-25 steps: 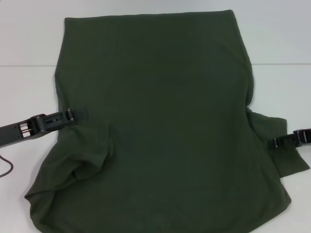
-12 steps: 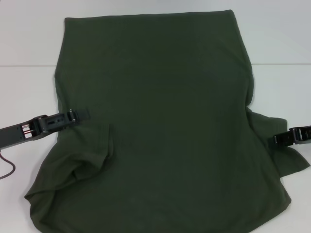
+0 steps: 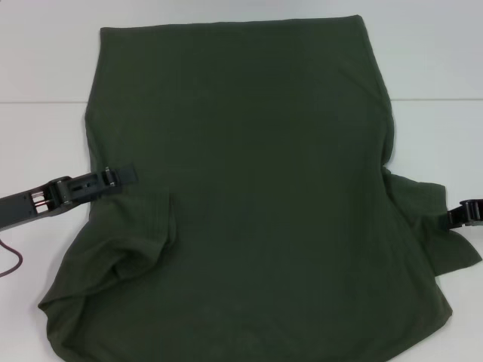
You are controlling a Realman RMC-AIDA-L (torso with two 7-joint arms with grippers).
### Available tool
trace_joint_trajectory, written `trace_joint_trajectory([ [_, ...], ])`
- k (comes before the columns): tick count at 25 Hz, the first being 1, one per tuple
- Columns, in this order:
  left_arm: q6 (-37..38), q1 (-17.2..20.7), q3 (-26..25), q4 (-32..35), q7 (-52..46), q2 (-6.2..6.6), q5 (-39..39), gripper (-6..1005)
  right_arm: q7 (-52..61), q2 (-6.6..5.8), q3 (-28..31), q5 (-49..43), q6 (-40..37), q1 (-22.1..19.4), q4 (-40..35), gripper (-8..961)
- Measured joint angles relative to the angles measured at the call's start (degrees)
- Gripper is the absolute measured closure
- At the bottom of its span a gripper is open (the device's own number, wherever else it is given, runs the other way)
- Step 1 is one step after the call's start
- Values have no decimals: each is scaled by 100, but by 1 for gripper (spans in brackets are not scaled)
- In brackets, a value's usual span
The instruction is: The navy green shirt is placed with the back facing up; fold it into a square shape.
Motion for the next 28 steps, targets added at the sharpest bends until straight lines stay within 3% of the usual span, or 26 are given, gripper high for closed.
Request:
trace_joint_trajectory([
  [9,6,-2,0,-68,0,-7,-1,112,1,-12,6,-14,139,-50,34,896],
  [14,38,34,0,-68,0,-9,-58,112,116,-78,38,-15,325,-149,-17,951],
  [28,106,159,0,-68,0,19,-270,112,519,-186,217,-8,357,-404,-641,936],
])
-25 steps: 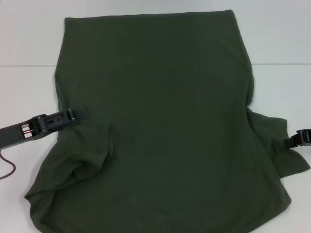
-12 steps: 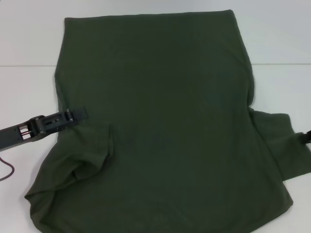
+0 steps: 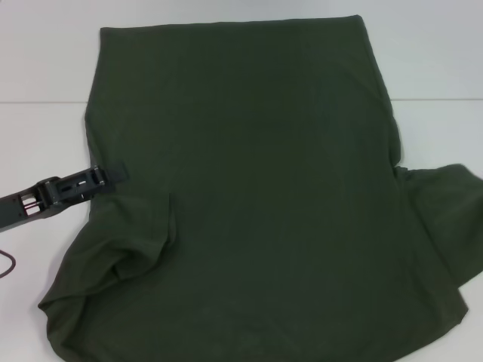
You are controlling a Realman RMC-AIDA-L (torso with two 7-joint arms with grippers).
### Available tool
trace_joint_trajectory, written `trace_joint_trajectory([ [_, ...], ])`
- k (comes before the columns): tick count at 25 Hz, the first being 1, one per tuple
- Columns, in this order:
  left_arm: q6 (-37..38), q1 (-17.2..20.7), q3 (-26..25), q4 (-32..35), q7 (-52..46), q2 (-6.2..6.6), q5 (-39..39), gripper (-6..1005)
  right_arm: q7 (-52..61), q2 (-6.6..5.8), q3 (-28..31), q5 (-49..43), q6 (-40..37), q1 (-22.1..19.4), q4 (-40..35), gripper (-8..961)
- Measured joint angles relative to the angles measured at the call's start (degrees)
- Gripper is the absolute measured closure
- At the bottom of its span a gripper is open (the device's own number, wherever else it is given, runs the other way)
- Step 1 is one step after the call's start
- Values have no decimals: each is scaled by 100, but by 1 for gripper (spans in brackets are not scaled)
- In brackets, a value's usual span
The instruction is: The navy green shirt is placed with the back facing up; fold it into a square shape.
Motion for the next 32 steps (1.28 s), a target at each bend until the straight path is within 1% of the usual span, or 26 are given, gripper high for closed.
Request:
trace_joint_trajectory([
  [9,121,105,-15,0,-6,12,-294,111,151,-93,60,12,70,196,-29,926],
  [12,129,144,-32,0,-7,15,-382,111,204,-110,66,47,-65,269,-35,922],
  [15,137,153,-124,0,-9,17,-396,111,238,-126,93,105,-536,343,-145,919],
  [18,143,155,-206,0,-9,22,-414,111,330,-118,145,282,-1195,369,-464,916],
  [20,144,155,-242,1,-9,23,-439,111,387,-96,138,462,-1552,390,-650,914],
  [23,127,155,-248,0,-6,25,-474,111,396,-7,55,760,-1809,525,-700,910],
  [25,108,156,-273,1,-3,25,-485,111,370,87,-56,785,-1699,680,-522,908],
  [27,97,155,-318,0,1,24,-518,111,329,180,-271,775,-1450,869,-190,906],
  [29,90,155,-376,0,2,20,-542,111,269,246,-497,774,-1215,1060,197,904],
  [32,85,161,-501,-7,8,19,-548,111,121,274,-728,765,-894,1306,758,900],
])
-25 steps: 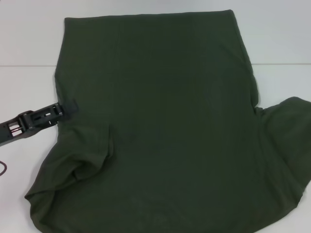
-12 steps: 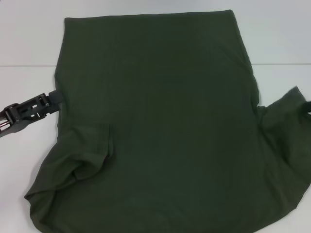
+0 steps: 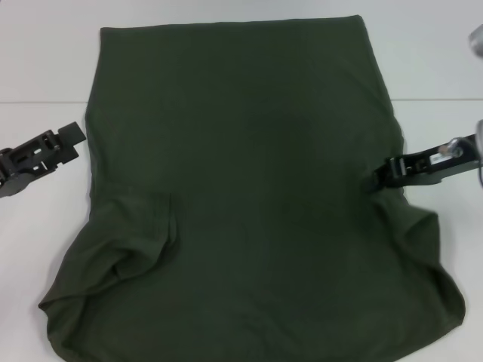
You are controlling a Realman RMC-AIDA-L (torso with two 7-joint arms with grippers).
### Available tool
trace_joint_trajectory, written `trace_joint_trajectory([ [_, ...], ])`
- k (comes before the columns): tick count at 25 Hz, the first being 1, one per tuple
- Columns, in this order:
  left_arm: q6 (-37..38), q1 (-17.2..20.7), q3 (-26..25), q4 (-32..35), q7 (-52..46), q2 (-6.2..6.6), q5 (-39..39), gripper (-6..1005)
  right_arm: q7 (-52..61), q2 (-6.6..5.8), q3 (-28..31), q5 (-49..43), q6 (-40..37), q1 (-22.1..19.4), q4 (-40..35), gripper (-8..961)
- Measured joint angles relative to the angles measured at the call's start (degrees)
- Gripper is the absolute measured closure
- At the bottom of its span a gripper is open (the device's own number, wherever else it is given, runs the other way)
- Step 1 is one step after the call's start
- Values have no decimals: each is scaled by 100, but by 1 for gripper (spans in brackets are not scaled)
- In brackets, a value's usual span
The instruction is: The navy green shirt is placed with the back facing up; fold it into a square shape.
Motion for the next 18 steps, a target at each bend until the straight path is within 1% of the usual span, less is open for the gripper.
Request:
trace_joint_trajectory([
  [3,0,22,-91,-71,33,2,0,111,-32,-39,-8,46,126,84,295,897],
  [6,-1,51,-166,-123,70,18,0,112,-178,-128,173,409,-14,8,313,832],
  [9,18,81,-165,-125,43,66,31,112,-511,-259,411,1004,-268,-178,323,767],
  [11,93,123,-52,-101,-124,166,154,112,-589,-355,549,1347,-349,-338,306,723],
  [13,293,211,193,-22,-572,370,481,112,-577,-448,616,1540,-393,-466,272,680],
  [14,389,242,279,15,-779,441,637,112,-560,-501,644,1595,-411,-516,258,658],
  [15,542,297,349,88,-1043,538,864,112,-537,-552,672,1639,-439,-560,247,609],
  [17,784,417,342,279,-1363,618,1167,112,-488,-626,719,1662,-438,-587,247,510],
  [18,865,488,316,426,-1506,619,1279,112,-456,-654,748,1664,-436,-593,247,460],
])
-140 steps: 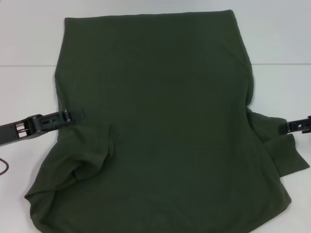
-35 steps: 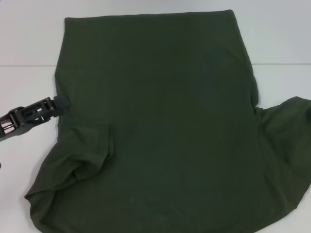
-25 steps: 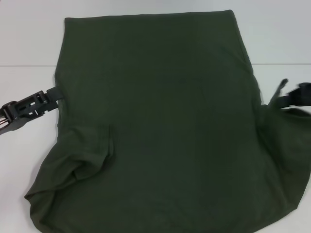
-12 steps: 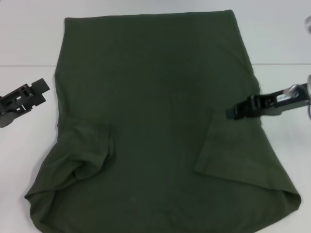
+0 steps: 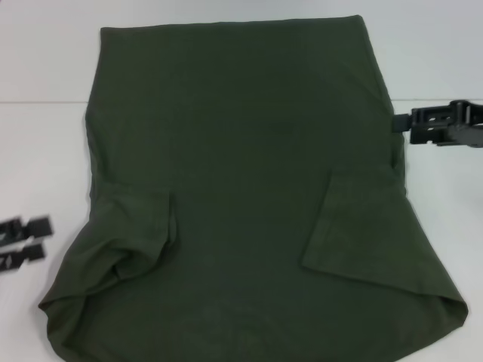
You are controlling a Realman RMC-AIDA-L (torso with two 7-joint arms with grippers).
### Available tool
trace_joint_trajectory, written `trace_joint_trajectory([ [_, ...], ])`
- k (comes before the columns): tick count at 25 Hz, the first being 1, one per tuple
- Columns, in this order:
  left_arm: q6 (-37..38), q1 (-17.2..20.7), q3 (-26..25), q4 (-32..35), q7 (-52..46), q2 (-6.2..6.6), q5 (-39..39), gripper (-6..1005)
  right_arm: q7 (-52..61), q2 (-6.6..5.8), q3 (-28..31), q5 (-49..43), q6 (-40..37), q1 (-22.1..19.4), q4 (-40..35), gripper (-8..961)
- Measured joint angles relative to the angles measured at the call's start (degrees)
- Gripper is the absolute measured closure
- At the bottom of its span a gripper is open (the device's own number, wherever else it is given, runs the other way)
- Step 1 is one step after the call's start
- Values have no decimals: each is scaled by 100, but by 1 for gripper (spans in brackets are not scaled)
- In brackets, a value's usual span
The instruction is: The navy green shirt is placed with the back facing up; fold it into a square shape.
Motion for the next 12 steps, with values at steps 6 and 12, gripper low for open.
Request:
trace_joint_trajectory([
  [6,-109,304,-53,344,-563,-96,667,112,86,-60,48,-16,17,0,0,290],
  [12,-506,416,-15,306,-712,-279,987,112,83,-52,43,-24,43,12,1,266],
])
